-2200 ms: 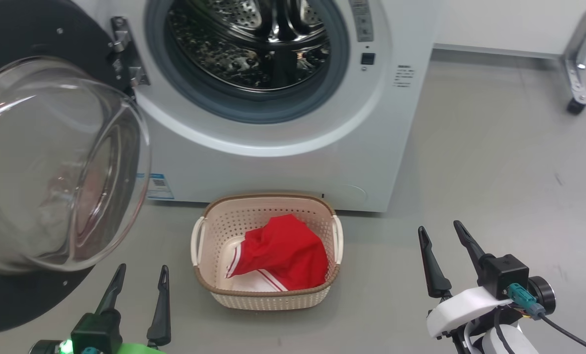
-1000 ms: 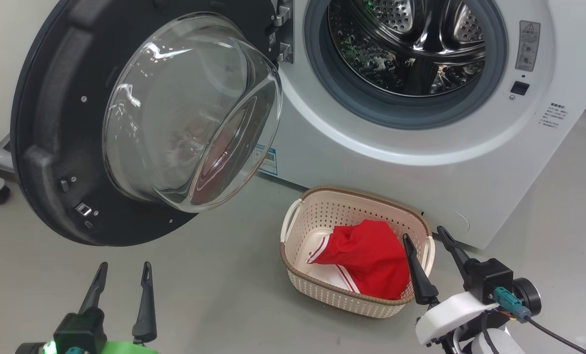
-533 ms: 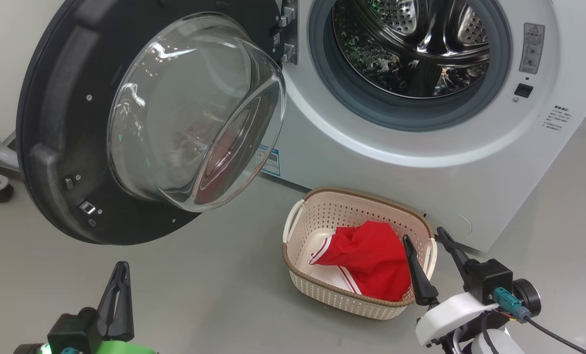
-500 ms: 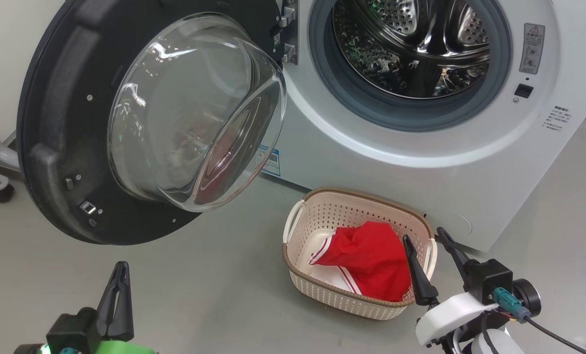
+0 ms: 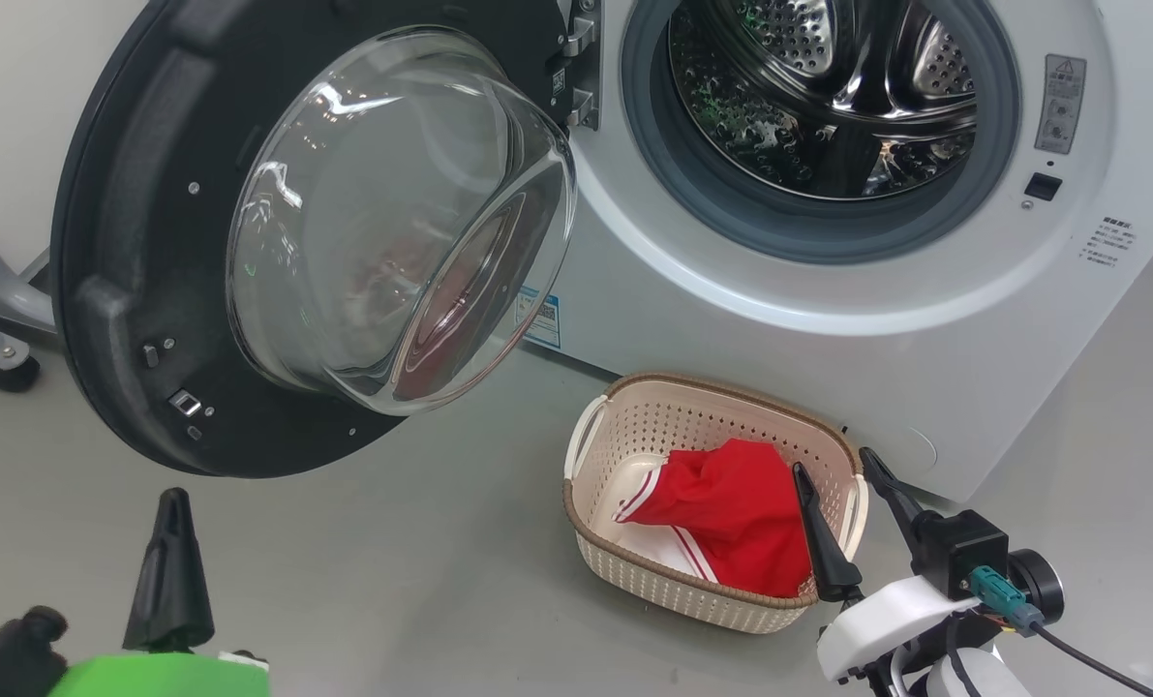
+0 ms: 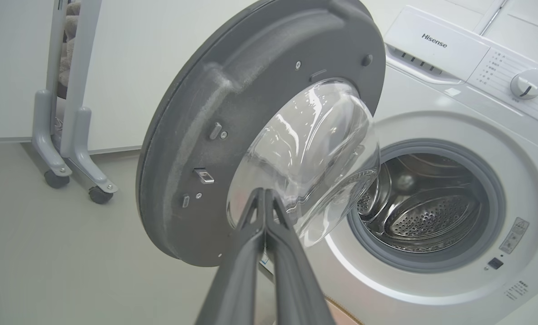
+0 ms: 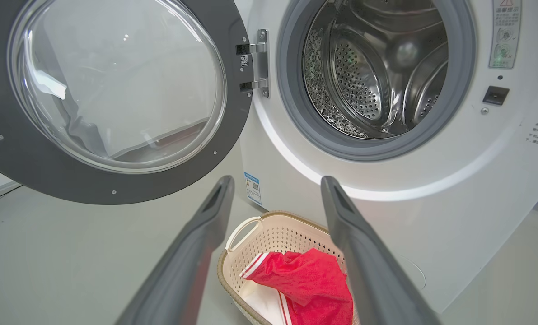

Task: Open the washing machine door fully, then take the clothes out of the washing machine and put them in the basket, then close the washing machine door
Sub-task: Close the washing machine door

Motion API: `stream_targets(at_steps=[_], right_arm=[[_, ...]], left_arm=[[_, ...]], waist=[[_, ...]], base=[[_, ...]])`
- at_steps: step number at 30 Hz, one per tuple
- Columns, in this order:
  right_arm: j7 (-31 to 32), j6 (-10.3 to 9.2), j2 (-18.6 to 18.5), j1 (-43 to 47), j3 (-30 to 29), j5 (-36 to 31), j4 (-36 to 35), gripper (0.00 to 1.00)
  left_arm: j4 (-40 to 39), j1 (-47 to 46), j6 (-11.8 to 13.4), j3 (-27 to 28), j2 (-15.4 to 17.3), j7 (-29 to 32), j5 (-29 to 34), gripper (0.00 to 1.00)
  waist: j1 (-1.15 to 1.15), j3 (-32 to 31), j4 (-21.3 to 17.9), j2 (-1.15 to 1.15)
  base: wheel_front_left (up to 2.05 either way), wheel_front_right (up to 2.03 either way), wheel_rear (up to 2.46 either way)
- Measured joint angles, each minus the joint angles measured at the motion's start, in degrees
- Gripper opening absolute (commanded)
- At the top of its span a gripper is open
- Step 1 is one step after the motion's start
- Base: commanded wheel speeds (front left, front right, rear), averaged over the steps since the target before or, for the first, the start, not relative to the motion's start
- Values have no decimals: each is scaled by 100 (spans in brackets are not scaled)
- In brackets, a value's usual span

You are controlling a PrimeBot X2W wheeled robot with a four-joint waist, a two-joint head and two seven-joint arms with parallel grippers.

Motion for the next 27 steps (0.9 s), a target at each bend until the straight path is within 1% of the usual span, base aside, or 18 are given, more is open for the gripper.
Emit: stream_targets(at_steps=[5, 8, 15, 17, 19, 21, 23, 25, 27], right_arm=[[0, 0, 2, -4, 10, -1, -10, 100], [0, -1, 1, -10, 12, -3, -22, 100], [0, -1, -1, -34, 20, -37, -36, 100], [0, -1, -8, -41, 16, -46, -43, 100], [0, -1, -18, -47, 12, -48, -54, 100], [0, -1, -32, -72, 12, -80, -56, 100], [0, -1, -41, -128, 18, -96, -55, 100], [0, 1, -54, -199, 25, -109, -57, 100], [0, 1, -58, -259, 43, -145, -57, 100]], left_arm=[[-265, -159, -277, 324, -12, 0, -1717, 0], [-379, -313, -289, 527, -16, -124, -2642, 0], [-469, -659, -379, 1273, -33, -170, -3554, 0], [-465, -834, -389, 1545, -44, -166, -3728, 0], [-443, -1038, -388, 1860, -55, -165, -4046, 0], [-356, -1245, -387, 2134, -9, -143, -4254, 0], [-165, -1446, -358, 2412, 135, -51, -4510, 0], [51, -1608, -303, 2652, 346, 49, -4746, 0], [297, -1751, -207, 2827, 547, 159, -4893, 0]], waist=[[0, 83, 12, 0], [0, 145, 11, 0], [0, 299, -26, 0], [0, 347, -38, 0], [0, 396, -50, 0], [0, 446, -64, 0], [0, 494, -82, 0], [0, 539, -110, 0], [0, 583, -147, 0]], base=[[0, 0, 0], [0, 0, 0], [0, 0, 0], [0, 0, 0], [0, 0, 0], [0, 0, 0], [0, 0, 0], [0, 0, 0], [0, 0, 0]])
